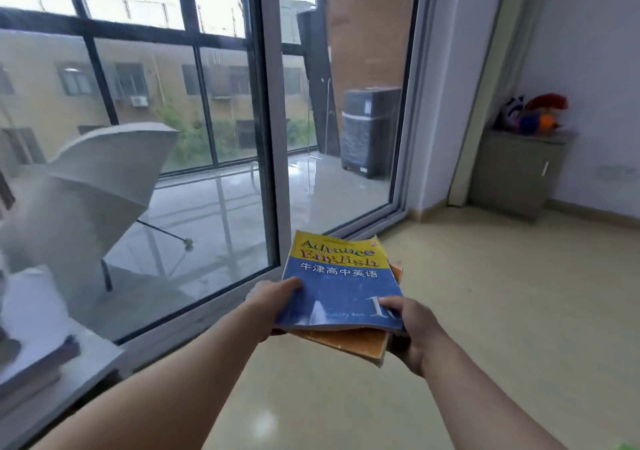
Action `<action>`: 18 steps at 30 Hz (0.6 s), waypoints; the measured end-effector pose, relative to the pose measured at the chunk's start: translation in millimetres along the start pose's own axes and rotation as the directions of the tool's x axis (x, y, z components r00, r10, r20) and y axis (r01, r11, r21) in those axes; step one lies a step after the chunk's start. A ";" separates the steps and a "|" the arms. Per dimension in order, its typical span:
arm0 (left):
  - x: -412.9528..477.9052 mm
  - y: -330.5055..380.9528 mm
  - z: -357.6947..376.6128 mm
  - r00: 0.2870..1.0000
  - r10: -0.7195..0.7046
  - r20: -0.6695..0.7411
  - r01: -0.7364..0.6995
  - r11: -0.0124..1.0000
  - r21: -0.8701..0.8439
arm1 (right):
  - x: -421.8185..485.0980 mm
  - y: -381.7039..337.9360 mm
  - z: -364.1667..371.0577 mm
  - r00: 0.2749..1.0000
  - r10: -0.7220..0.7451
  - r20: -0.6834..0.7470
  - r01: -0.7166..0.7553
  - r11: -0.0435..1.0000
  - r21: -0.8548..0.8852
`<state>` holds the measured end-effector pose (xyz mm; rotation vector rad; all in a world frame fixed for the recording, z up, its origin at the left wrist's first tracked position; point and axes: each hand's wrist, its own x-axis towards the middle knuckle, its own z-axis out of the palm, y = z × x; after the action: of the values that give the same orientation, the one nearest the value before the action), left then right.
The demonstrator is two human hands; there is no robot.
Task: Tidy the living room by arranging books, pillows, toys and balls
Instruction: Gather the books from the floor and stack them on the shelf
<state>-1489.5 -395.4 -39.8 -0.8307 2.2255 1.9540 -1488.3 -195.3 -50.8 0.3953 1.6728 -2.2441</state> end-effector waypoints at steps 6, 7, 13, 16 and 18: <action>-48.7 17.3 -96.4 0.976 0.054 -0.212 -0.088 0.984 -0.153 | -34.0 -10.5 94.0 0.980 -0.067 0.187 0.060 0.997 0.043; -56.1 19.1 -117.9 0.966 0.047 -0.253 -0.092 0.982 -0.167 | -38.9 -10.5 115.8 0.974 -0.064 0.219 0.059 0.998 0.029; -95.4 4.5 -233.5 0.894 -0.035 -0.446 -0.092 0.961 -0.261 | -64.0 3.6 232.8 0.900 -0.051 0.434 0.109 0.988 -0.111; -122.3 -11.1 -287.8 0.795 -0.041 -0.606 -0.135 0.961 -0.242 | -89.5 19.4 284.8 0.824 -0.007 0.566 0.127 0.977 -0.174; -142.1 -27.6 -322.8 0.728 -0.084 -0.681 -0.121 0.961 -0.249 | -107.3 35.8 317.4 0.784 0.031 0.620 0.131 0.968 -0.214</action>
<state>-1261.2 -649.3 52.7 -1.8537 2.2841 2.2608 -1386.4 -500.4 49.3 -0.4241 1.5564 -1.8566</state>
